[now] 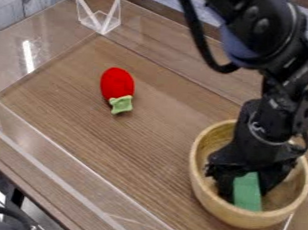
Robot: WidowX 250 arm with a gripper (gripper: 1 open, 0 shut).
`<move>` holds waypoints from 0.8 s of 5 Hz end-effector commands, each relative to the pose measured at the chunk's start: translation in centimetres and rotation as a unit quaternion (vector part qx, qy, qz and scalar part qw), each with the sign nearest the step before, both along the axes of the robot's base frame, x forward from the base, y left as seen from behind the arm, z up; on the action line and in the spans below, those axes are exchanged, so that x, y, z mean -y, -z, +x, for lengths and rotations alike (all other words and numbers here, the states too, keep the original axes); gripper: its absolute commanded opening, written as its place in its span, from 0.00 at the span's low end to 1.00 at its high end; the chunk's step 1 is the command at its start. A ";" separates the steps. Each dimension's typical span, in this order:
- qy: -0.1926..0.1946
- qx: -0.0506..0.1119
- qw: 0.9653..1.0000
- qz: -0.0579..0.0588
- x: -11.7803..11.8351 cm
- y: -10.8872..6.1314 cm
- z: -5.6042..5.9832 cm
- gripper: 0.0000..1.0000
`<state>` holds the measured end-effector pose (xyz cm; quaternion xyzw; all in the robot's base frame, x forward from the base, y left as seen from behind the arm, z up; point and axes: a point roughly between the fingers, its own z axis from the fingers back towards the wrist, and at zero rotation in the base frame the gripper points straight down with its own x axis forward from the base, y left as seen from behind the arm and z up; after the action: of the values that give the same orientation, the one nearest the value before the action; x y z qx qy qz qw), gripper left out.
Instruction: Remove the green block from the brown bowl and put it on the table
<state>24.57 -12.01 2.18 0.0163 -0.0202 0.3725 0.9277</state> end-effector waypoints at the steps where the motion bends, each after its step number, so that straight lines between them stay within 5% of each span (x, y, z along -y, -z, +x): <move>1: 0.016 0.015 1.000 -0.004 0.1 -1.6 -0.1 0.00; 3: 0.073 0.025 0.997 0.003 -0.1 -4.1 1.4 0.00; 4: 0.102 0.024 0.995 -0.004 0.7 -4.1 1.8 0.00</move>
<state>25.51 -12.22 4.84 0.0211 -0.0211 0.2791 0.9598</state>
